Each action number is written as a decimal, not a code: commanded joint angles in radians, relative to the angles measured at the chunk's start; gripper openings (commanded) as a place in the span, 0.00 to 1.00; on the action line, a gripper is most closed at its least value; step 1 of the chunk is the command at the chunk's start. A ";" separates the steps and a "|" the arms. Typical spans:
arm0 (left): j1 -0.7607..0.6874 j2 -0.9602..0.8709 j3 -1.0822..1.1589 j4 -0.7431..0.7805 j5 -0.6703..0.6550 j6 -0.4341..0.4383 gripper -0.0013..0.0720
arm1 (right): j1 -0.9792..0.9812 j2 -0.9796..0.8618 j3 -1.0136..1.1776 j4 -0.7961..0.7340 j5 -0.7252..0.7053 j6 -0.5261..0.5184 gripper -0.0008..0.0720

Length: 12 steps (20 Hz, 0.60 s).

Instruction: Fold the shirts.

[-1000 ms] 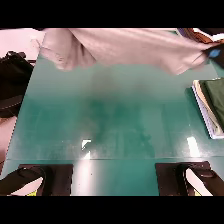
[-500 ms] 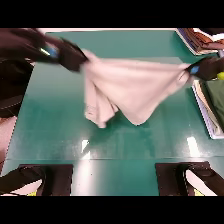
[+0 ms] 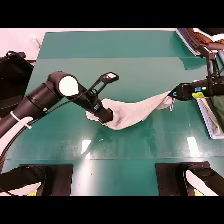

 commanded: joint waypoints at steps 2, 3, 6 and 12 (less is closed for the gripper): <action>0.186 0.089 0.035 -0.007 0.061 -0.071 0.77 | 0.000 -0.001 -0.010 -0.003 -0.013 0.000 0.03; 0.260 0.118 0.034 0.011 0.073 -0.100 0.77 | 0.000 -0.001 -0.010 -0.003 -0.016 0.000 0.03; 0.433 0.142 -0.029 0.033 0.022 -0.134 0.77 | 0.000 -0.001 -0.011 -0.002 -0.050 0.000 0.03; 0.448 0.134 -0.428 -0.143 0.309 -0.114 0.77 | 0.001 -0.001 -0.011 0.000 -0.065 0.000 0.03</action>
